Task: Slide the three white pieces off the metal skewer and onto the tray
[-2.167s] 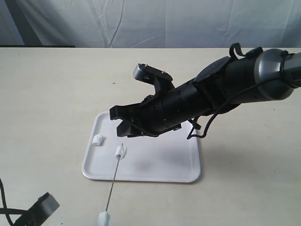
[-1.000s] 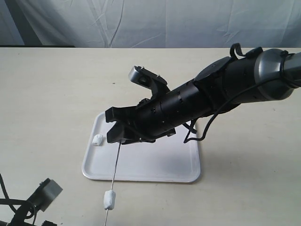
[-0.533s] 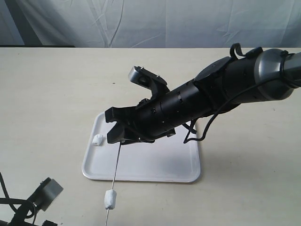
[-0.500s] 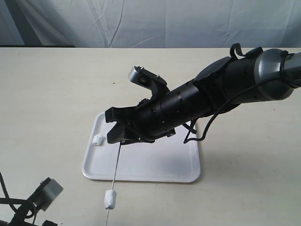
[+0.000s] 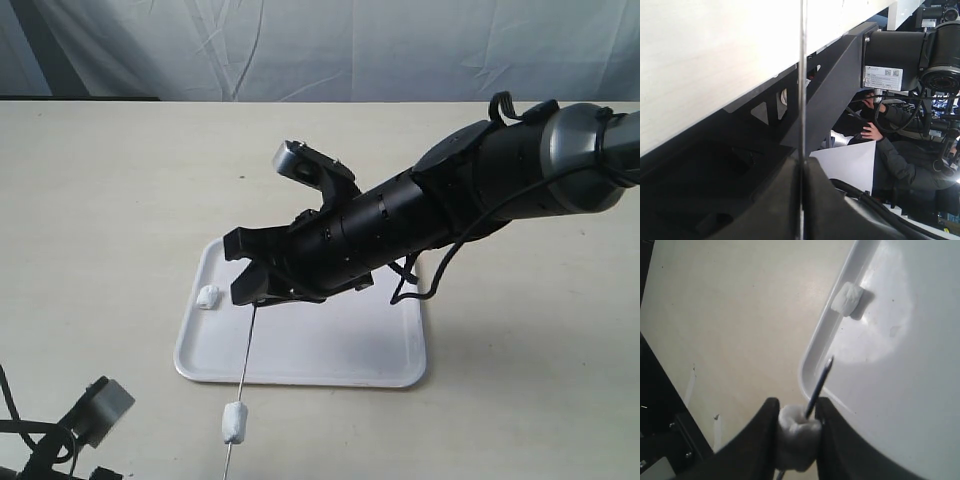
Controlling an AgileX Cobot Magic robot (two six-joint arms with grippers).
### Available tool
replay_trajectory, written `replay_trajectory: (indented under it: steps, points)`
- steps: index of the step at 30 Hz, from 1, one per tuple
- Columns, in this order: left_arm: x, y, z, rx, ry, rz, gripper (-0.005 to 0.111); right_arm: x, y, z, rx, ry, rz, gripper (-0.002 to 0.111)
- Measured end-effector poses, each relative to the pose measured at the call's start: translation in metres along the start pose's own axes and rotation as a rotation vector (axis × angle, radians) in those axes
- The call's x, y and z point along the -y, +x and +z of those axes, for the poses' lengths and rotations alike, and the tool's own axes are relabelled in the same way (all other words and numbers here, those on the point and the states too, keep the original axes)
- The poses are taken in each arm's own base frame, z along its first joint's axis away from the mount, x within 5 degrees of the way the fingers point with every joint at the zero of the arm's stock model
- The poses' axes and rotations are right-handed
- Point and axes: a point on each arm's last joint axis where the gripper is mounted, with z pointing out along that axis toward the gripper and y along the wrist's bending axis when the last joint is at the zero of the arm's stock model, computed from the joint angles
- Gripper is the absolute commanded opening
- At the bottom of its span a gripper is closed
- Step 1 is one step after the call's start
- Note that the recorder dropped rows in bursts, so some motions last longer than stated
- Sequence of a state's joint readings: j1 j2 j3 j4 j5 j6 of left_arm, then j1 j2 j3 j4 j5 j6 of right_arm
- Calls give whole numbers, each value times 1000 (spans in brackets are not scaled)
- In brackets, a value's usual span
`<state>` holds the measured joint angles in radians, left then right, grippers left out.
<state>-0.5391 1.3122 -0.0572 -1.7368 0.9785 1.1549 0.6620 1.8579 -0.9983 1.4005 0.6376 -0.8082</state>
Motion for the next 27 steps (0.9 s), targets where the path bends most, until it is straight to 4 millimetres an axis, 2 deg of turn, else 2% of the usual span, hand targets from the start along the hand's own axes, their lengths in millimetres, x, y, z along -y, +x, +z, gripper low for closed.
replay_trajectory:
  steps: [10, 23, 25, 27]
  points:
    - [4, 2, 0, -12, 52, -11, 0, 3, -2, 0, 23, 28, -18, 19]
    - [3, 22, -3, -126, 109, -66, 0, 12, -10, -1, 108, 131, -57, 19]
    - [3, 23, -3, -136, 110, -81, 0, 13, -11, -2, 113, 151, -76, 23]
    - [3, 23, -3, -133, 107, -92, 0, 14, -10, -2, 106, 164, -100, 31]
